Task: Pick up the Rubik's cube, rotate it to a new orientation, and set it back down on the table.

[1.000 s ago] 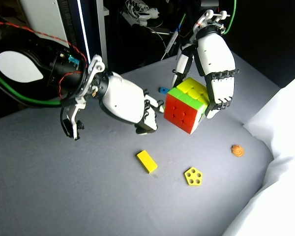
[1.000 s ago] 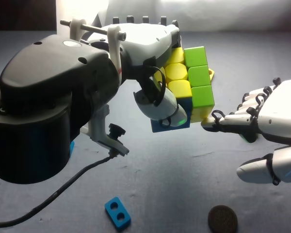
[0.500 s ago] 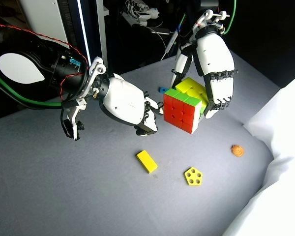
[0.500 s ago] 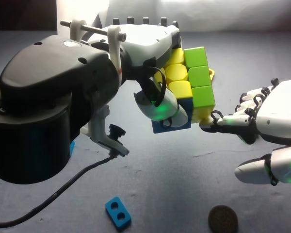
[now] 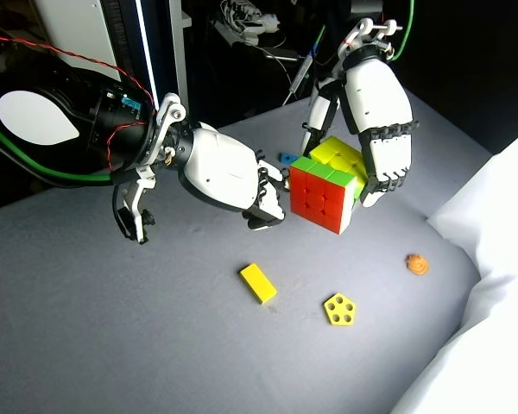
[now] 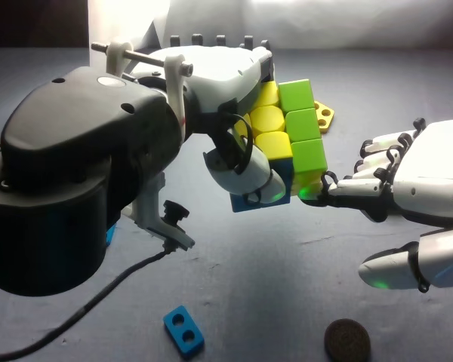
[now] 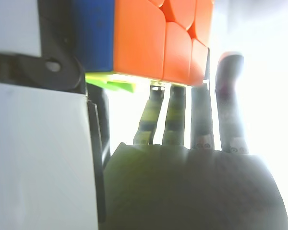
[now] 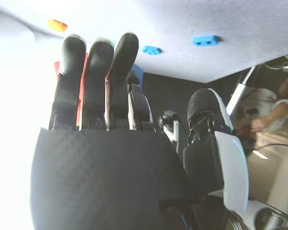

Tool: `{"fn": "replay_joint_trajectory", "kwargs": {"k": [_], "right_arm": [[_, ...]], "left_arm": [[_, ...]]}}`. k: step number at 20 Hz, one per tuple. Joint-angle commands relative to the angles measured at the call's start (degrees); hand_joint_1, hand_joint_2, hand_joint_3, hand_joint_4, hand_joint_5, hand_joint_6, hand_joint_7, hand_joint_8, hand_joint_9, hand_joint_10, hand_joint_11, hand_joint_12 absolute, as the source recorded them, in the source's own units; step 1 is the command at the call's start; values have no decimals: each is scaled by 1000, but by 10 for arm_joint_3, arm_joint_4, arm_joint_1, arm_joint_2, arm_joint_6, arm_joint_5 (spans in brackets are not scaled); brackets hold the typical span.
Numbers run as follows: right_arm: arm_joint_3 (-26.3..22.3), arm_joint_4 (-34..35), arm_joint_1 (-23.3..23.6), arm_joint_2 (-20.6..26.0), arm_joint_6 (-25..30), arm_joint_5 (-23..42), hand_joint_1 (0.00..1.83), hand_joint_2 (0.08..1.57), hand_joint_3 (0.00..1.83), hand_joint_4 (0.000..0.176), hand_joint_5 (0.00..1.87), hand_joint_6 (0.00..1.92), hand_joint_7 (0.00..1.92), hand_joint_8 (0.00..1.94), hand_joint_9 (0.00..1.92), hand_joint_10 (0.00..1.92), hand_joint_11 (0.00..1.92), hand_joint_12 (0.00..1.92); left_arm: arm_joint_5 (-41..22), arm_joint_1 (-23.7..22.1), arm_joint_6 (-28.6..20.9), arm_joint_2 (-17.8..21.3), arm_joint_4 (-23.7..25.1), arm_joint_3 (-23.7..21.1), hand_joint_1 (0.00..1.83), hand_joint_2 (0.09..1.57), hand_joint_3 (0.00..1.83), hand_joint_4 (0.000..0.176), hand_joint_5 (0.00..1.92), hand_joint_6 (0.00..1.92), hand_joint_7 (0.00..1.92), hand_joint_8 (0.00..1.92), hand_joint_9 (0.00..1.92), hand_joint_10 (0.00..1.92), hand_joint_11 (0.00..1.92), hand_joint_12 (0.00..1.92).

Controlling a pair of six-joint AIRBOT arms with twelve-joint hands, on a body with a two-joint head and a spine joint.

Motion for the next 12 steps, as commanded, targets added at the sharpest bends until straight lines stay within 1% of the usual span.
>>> {"fn": "replay_joint_trajectory", "kwargs": {"k": [1,4,5,6,8,9,10,11,12], "right_arm": [[1,3,10,7,19,88,3,1287,1,0,0,0,379,1462,350,1921,198,1921],[1,-3,11,9,29,100,0,1279,0,0,0,0,419,1420,384,1889,212,1921],[1,-9,11,9,33,109,12,1279,0,0,0,0,406,1459,379,1915,216,1921],[1,-34,11,11,59,122,5,1282,1,0,0,0,398,1468,371,1920,202,1921],[3,-109,11,18,146,142,1,1284,1,0,0,0,391,1476,356,1921,187,1921],[3,-157,11,23,201,156,19,1278,0,0,0,0,414,1460,375,1921,214,1921],[3,-200,11,25,237,164,7,1282,1,0,0,0,403,1452,358,1921,191,1921],[3,-226,11,27,260,167,14,1277,0,0,0,0,402,1450,348,1921,165,1921],[3,-256,10,28,289,170,9,1279,0,0,0,0,394,1448,340,1921,160,1921]], "left_arm": [[19,-1,-3,2,29,-8,996,1355,0,0,552,1654,260,1919,363,1921,371,1921],[21,8,-3,2,30,-9,1021,1348,0,0,560,1634,227,1921,360,1921,392,1921],[24,10,-3,2,30,-9,1029,1340,0,0,572,1617,239,1921,365,1921,391,1921],[26,13,-3,2,30,-9,1033,1335,0,0,579,1607,230,1921,356,1921,383,1921],[28,15,-3,2,31,-9,1028,1337,0,0,576,1613,241,1921,353,1921,366,1921],[28,15,-3,3,31,-9,1018,1345,0,0,559,1635,230,1921,354,1921,367,1921],[28,16,-3,3,31,-9,1008,1355,3,0,543,1658,234,1921,360,1921,369,1921],[28,16,-3,3,31,-8,1005,1409,8,0,463,1712,435,1885,354,1921,359,1921],[28,16,-3,3,31,-8,1015,1412,3,0,462,1708,488,1856,367,1921,381,1921]]}}
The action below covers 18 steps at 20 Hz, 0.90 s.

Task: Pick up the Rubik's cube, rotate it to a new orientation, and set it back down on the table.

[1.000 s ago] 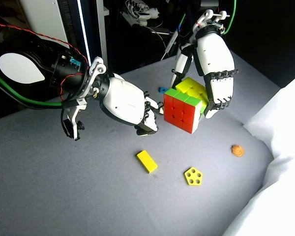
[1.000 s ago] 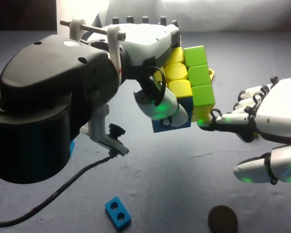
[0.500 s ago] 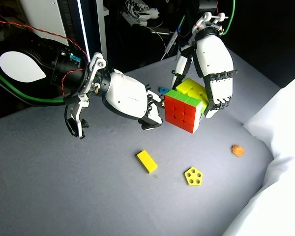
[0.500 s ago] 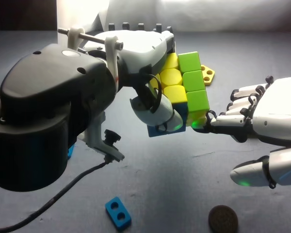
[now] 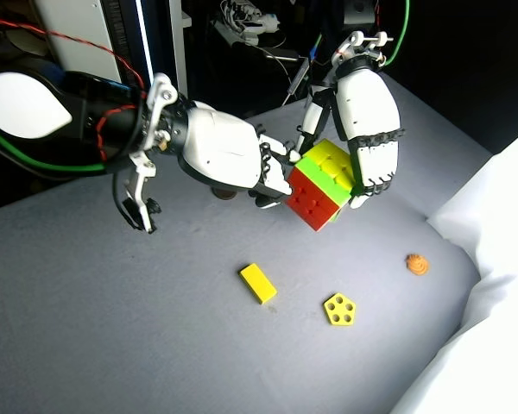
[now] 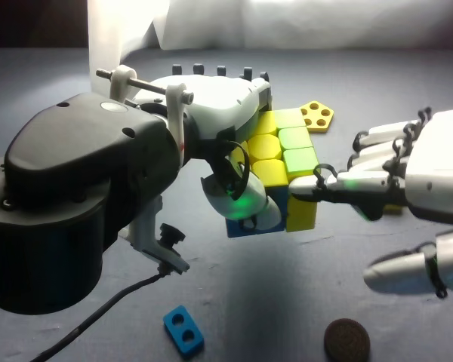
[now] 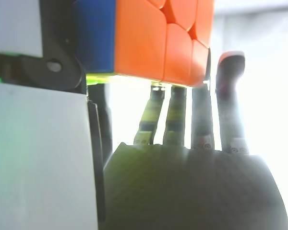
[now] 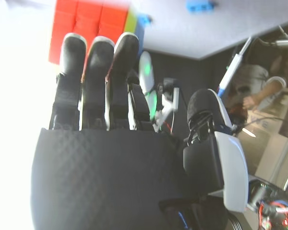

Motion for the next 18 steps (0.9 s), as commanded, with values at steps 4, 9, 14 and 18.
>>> {"fn": "replay_joint_trajectory", "kwargs": {"k": [4,9,14,18], "right_arm": [[-1,-26,3,2,42,80,0,1285,2,0,0,0,378,1487,355,1921,210,1921],[16,-71,6,10,127,185,0,1283,0,0,0,0,357,1488,332,1921,165,1921],[29,-43,23,14,118,202,4,1280,0,0,15,5,392,1475,347,1921,166,1921],[38,56,23,19,4,173,2,1263,0,0,47,9,279,1176,230,1693,181,1921]], "left_arm": [[12,-2,-7,2,43,-4,979,1442,6,15,396,1814,484,1858,367,1921,381,1921],[13,9,-24,2,60,-4,1011,1363,0,0,546,1652,269,1919,384,1921,400,1921],[14,24,-55,3,98,-2,990,1433,3,14,436,1759,473,1879,363,1921,369,1921],[14,47,-99,3,147,4,993,1361,0,0,543,1665,239,1921,359,1921,371,1921]]}}
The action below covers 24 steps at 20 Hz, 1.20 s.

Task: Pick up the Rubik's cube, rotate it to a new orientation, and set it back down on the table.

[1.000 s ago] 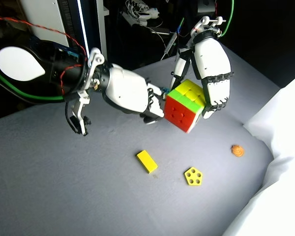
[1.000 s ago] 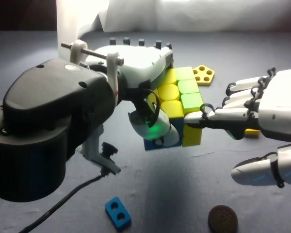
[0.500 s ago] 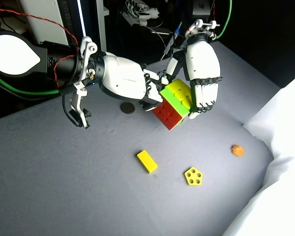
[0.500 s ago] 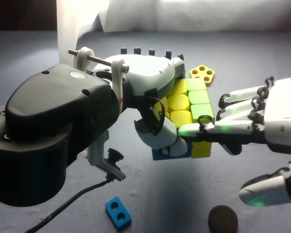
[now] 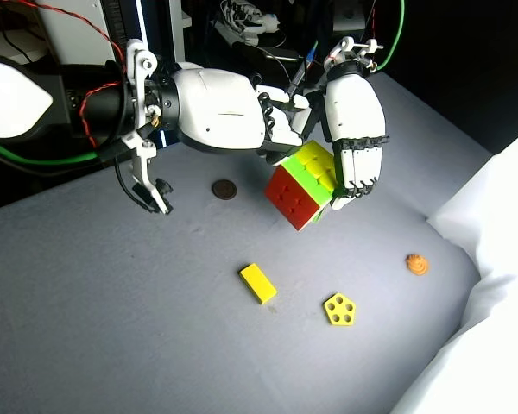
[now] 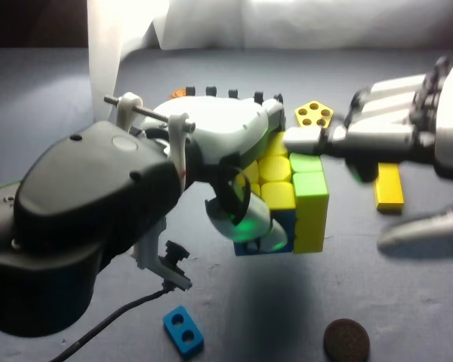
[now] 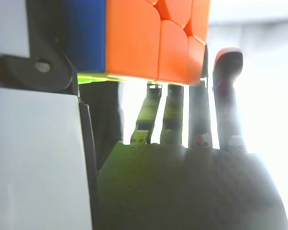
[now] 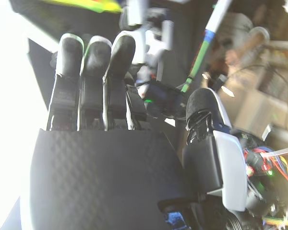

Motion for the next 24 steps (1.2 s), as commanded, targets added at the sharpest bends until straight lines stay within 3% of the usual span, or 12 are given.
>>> {"fn": "replay_joint_trajectory", "kwargs": {"k": [1,2,3,4,5,8,13,14,16,20,22,24], "right_arm": [[0,49,6,3,-21,45,0,1245,0,0,9,2,113,636,50,1216,35,1780],[0,62,6,2,-32,41,0,1235,0,0,1,0,83,282,9,806,6,1505],[0,69,6,2,-38,34,0,1235,0,0,1,0,83,282,9,806,6,1505],[0,71,6,1,-38,26,0,1239,0,0,0,0,5,21,0,70,0,290],[-1,71,7,1,-38,17,0,1243,0,0,0,0,0,3,0,13,0,57],[-1,71,7,-1,-43,7,0,1222,0,0,0,0,0,0,0,0,0,0],[-2,76,7,-2,-53,4,0,1228,0,0,0,0,0,0,0,0,0,0],[-3,82,7,-2,-63,3,0,1230,0,0,0,0,0,0,0,0,0,0],[-3,84,7,-2,-66,2,0,1236,0,0,0,0,0,0,0,0,0,0],[-5,85,7,-3,-66,-11,0,1239,0,0,0,0,0,0,0,0,0,0],[-7,85,7,-3,-66,-21,0,1242,2,0,0,0,0,0,0,0,0,0],[-9,85,7,-4,-66,-31,0,1241,1,0,0,0,0,0,0,0,0,0]], "left_arm": [[-14,0,-18,3,57,2,987,1416,11,0,448,1766,429,1870,368,1921,369,1921],[-14,4,-24,3,64,4,998,1418,8,14,435,1782,492,1821,383,1921,369,1921],[-14,8,-29,3,73,6,998,1418,8,14,435,1782,492,1821,383,1921,369,1921],[-14,13,-31,3,80,9,979,1370,0,0,532,1678,266,1917,371,1921,362,1921],[-14,16,-35,3,88,12,945,1379,0,0,518,1703,234,1920,353,1921,339,1921],[-14,31,-70,3,127,22,989,1425,10,15,426,1789,481,1838,365,1921,353,1921],[-14,49,-109,0,171,37,997,1429,2,12,429,1760,488,1860,353,1921,367,1921],[-14,52,-115,-1,181,40,971,1389,0,0,507,1707,295,1909,346,1921,353,1921],[-14,57,-131,-4,205,47,1026,1343,0,0,579,1613,270,1921,371,1921,367,1921],[-14,67,-155,-10,236,56,999,1421,10,17,440,1763,490,1844,374,1921,381,1921],[-17,71,-156,-12,241,57,1006,1374,0,0,524,1675,302,1909,365,1921,370,1921],[-21,77,-160,-13,246,58,1012,1412,5,3,451,1728,499,1840,373,1921,380,1921]]}}
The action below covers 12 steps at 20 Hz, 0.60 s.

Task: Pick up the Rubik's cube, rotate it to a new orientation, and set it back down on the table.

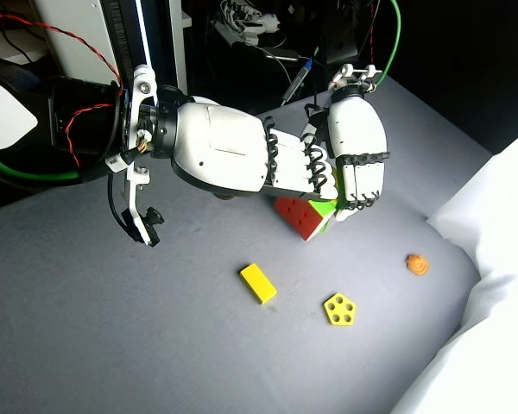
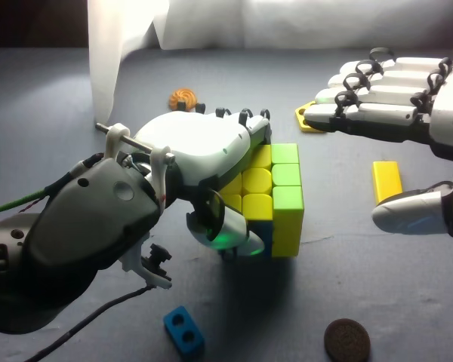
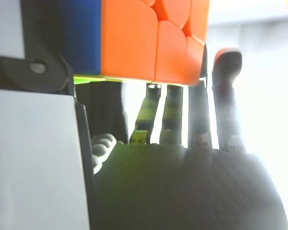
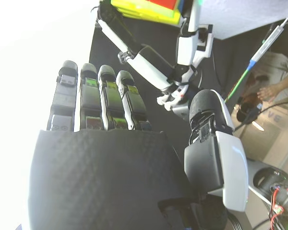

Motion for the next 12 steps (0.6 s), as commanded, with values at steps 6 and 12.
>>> {"fn": "replay_joint_trajectory", "kwargs": {"k": [6,12], "right_arm": [[-4,20,7,2,-3,49,0,1242,1,0,0,0,0,0,0,0,0,0],[-5,19,7,1,-4,47,0,1237,0,0,0,0,0,0,0,0,0,0]], "left_arm": [[-44,11,-17,0,49,2,996,1426,6,15,425,1771,497,1841,351,1921,341,1921],[-54,25,-32,-1,61,1,976,1425,14,0,434,1787,410,1882,318,1921,323,1921]]}}
